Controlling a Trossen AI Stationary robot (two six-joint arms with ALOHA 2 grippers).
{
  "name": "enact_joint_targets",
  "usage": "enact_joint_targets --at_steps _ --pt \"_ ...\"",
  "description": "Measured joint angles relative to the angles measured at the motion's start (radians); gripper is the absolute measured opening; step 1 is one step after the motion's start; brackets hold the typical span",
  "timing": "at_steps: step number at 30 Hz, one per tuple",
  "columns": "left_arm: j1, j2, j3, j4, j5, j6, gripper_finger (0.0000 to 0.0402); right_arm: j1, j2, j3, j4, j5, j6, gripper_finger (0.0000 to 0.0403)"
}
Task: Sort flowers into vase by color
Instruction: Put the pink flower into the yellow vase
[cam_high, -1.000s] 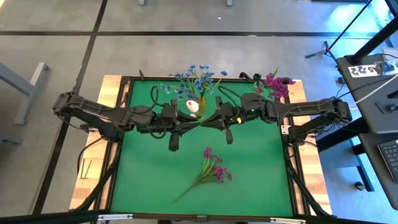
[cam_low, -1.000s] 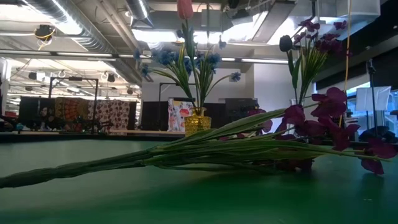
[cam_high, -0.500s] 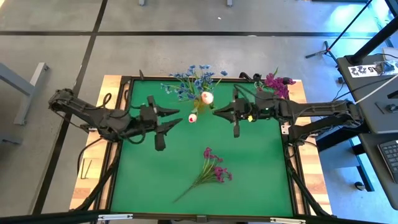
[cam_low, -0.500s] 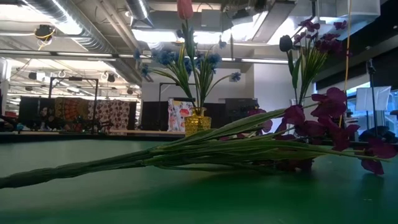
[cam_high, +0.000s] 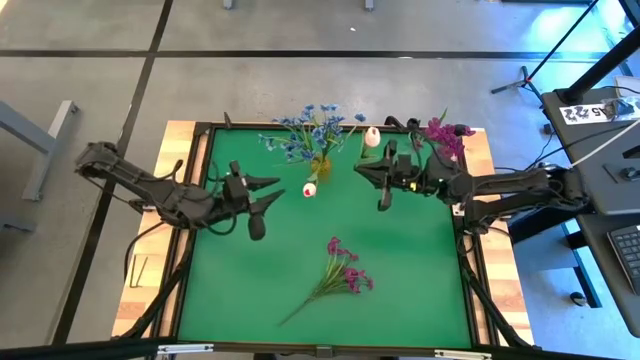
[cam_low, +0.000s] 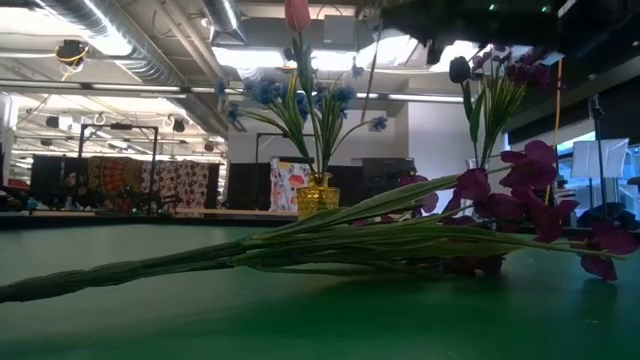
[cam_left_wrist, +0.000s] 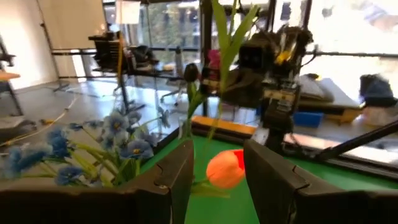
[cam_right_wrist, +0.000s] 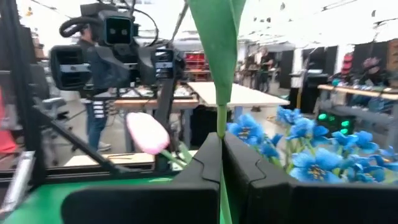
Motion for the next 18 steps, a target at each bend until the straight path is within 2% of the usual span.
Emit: enact_joint_targets --at_steps 9,18 --pt "0.057 -0.135 -0.247 0.254 0.101 -0.036 0.0136 -0.066 0.183 -0.005 0.231 -0.004 -0.015 0.0002" --pt "0.065 -0.145 -0.323 0.299 0.103 -0.097 0.0136 -0.146 0.318 0.010 0.390 -0.073 0.036 0.0002"
